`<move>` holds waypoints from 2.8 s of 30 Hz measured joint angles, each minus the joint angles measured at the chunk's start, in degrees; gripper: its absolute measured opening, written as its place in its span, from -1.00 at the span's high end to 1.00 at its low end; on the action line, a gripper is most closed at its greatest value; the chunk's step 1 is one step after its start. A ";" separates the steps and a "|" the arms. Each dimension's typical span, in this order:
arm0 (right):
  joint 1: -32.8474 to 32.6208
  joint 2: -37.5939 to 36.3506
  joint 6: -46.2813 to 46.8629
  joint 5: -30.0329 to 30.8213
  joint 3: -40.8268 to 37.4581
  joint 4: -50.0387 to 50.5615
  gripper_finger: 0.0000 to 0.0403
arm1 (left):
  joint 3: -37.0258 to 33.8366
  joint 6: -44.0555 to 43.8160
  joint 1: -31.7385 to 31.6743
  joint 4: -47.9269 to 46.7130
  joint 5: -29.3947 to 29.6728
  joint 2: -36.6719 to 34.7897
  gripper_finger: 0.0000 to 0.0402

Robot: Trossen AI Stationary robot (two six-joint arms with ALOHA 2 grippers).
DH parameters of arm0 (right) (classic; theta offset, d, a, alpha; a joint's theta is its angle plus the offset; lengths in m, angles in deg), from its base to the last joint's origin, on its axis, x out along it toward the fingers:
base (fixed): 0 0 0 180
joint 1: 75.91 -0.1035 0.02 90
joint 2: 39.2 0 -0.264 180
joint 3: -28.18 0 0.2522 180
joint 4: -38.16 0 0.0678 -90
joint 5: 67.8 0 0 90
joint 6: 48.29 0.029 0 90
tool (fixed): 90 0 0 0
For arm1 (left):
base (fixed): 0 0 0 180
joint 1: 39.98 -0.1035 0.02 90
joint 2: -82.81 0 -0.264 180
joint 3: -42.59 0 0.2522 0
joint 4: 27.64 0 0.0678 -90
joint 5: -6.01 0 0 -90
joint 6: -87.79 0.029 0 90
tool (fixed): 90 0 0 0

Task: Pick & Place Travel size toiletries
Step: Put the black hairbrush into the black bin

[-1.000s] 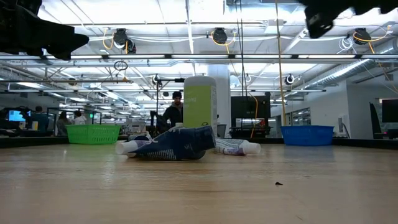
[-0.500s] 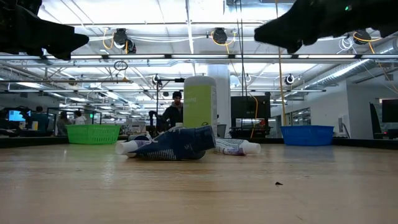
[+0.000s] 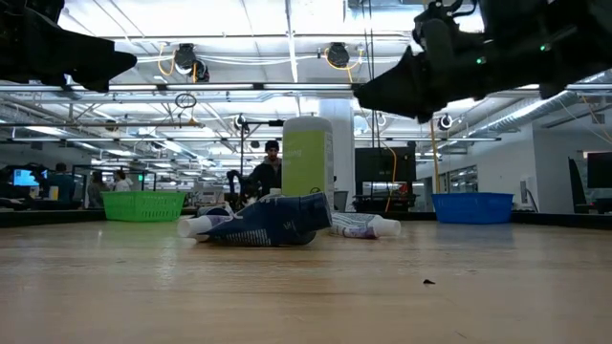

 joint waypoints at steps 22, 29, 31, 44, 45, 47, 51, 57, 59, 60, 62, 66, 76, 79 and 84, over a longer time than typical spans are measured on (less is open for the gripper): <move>8.65 17.50 -2.88 -14.05 32.86 45.54 -0.30 | -0.02 -0.07 -0.02 0.02 -0.02 0.00 -0.08; 10.41 22.39 -3.64 -15.16 33.35 45.60 -0.26 | -0.02 -0.06 -0.02 0.00 -0.02 0.00 -0.08; 10.75 23.70 -3.59 -15.16 33.35 45.02 -0.26 | -0.02 0.00 -0.01 0.03 -0.02 -0.02 -0.08; 10.73 28.36 -3.44 -16.59 33.33 40.74 -0.26 | -0.02 0.02 0.00 -0.01 -0.02 0.00 -0.08; 10.73 28.57 -3.07 -16.58 33.38 40.73 -0.26 | -0.02 0.02 -0.01 0.00 -0.02 -0.02 -0.08; 10.73 28.75 -2.16 -16.54 33.09 41.36 -0.26 | -0.02 0.01 -0.02 -0.03 -0.02 -0.01 -0.08; 10.73 28.67 -1.40 -16.49 32.74 41.19 -0.26 | -0.02 0.00 -0.02 0.02 -0.02 -0.02 -0.08; 10.73 28.67 -0.99 -16.47 32.63 41.40 -0.14 | -0.02 -0.04 -0.02 -0.01 -0.02 -0.02 -0.08; 10.73 28.67 -0.99 -16.45 32.63 41.45 -0.06 | -0.02 -0.01 0.00 0.00 -0.02 -0.02 -0.08; 10.73 28.67 -0.99 -16.49 32.63 41.45 -0.01 | -0.02 0.02 -0.01 -0.01 -0.02 -0.02 -0.08; 10.73 28.67 -0.99 -16.49 32.63 41.43 0.08 | -0.02 -0.04 -0.01 0.00 -0.02 -0.02 -0.08; 10.71 28.67 -0.99 -16.60 32.63 41.67 0.26 | -0.02 0.00 -0.01 0.00 -0.02 -0.02 -0.08; 10.64 28.58 -0.99 -16.62 32.63 42.11 0.66 | -0.02 0.00 0.00 -0.01 -0.02 -0.02 -0.08; 10.58 28.58 -0.96 -16.72 32.63 42.15 0.77 | -0.02 -0.07 -0.01 -0.01 -0.02 -0.02 -0.08; 10.64 28.56 -0.96 -19.62 32.63 42.11 0.94 | -0.02 -0.09 -0.02 0.00 -0.02 -0.02 -0.08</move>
